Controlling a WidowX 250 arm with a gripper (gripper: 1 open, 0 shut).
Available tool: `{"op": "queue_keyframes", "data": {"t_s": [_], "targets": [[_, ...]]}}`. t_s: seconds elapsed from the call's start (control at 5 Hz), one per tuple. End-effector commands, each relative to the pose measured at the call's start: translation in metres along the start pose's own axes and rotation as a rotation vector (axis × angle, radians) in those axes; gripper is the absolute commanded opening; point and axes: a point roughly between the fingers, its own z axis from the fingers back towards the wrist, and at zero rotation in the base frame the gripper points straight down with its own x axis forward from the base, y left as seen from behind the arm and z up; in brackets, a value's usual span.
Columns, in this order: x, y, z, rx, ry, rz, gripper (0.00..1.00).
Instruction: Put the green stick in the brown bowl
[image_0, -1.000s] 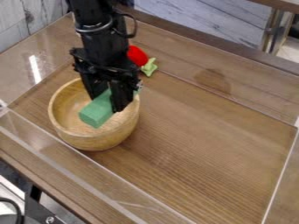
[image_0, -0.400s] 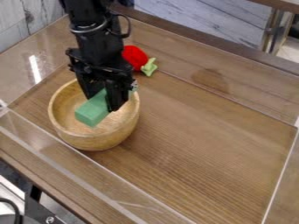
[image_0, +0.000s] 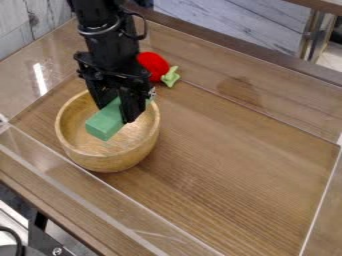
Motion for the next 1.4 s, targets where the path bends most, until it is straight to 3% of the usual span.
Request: {"op": "queue_keyframes", "data": {"t_s": [0.0, 0.6, 0.8, 1.2], "targets": [[0.010, 0.007, 0.009, 0.020, -0.049, 0.009, 0.00], [0.011, 0.010, 0.005, 0.031, -0.055, 0.012, 0.00], [0.015, 0.009, 0.005, 0.028, -0.052, 0.021, 1.00], [0.021, 0.007, 0.015, 0.009, -0.061, 0.042, 1.00]]}}
